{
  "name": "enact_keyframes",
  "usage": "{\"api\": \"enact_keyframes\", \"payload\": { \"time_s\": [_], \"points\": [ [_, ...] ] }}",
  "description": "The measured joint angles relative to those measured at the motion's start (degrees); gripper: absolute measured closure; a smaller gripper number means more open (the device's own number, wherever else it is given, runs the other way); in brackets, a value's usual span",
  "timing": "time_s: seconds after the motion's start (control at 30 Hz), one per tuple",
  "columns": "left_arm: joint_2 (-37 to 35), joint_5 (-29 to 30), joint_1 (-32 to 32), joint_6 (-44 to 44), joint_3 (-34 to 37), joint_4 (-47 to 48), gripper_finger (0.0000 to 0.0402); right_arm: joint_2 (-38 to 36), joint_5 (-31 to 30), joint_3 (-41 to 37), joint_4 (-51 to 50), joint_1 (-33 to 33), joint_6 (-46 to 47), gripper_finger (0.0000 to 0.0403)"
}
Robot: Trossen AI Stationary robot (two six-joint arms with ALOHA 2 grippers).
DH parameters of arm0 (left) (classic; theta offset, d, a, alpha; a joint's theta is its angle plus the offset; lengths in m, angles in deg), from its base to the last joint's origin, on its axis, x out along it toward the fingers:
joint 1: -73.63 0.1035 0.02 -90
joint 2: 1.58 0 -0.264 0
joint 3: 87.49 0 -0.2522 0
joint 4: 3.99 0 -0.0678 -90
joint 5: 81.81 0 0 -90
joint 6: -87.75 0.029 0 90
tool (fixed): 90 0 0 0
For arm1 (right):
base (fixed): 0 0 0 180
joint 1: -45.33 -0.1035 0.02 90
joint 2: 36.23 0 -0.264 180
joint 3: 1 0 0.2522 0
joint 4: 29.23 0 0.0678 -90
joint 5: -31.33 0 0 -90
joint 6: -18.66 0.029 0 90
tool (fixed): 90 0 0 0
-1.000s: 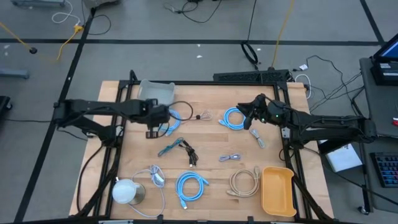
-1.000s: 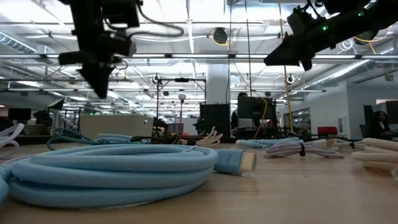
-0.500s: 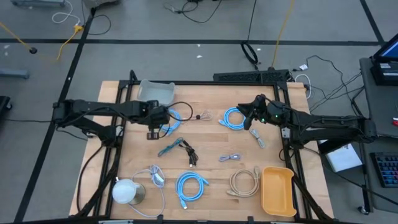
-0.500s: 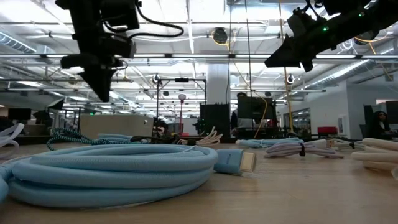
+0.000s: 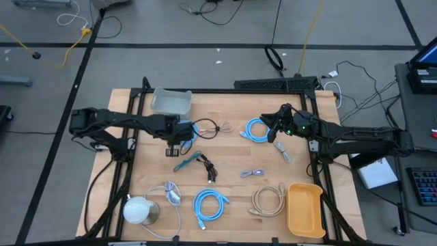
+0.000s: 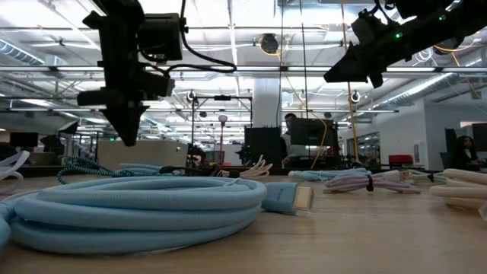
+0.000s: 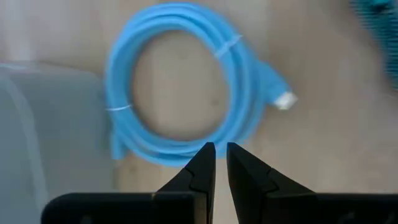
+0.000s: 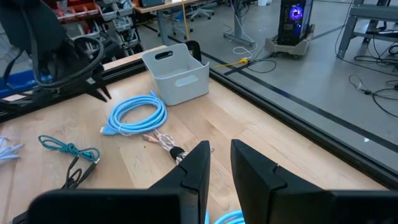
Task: Pick & Place USB Port
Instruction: Put the top left blue HDMI cable into the gray bin
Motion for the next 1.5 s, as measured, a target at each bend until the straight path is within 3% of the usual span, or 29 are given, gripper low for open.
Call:
{"api": "enact_keyframes", "payload": {
  "time_s": [0.37, 0.53, 1.03, 1.17, 1.33, 1.5],
  "points": [
    [0.34, -0.08, 0.5, -4.37, -0.22, 0.98, 0.0355, 0.0, -0.04, 0.0, 0.0, 0.0, -0.18, 0.0342],
    [0.34, -4.99, 1.34, -8.88, -0.22, 1.49, 0.0355, 0.0, 0.0, 0.0, 0.0, -0.02, -0.2, 0.0342],
    [0.59, -4.86, 1.59, -12.01, -0.17, -0.11, 0.0354, 0.0, -0.04, 0.05, -0.42, 0.04, -0.84, 0.0342],
    [4.14, -4.85, 2.55, -15.31, -0.13, 1.79, 0.0314, 0.0, -0.07, 0.07, -0.34, 0.04, -1.74, 0.0342],
    [11.22, -4.33, 2.8, -17.66, -0.07, 4.55, 0.021, 0.0, -0.09, 0.07, 0.04, 0.04, -1.95, 0.0342],
    [12.95, 5.75, -0.48, -15.85, -0.07, 4.5, 0.0222, 0.0, -0.09, 0.07, 0.04, 0.04, -1.71, 0.0342]
  ]
}}
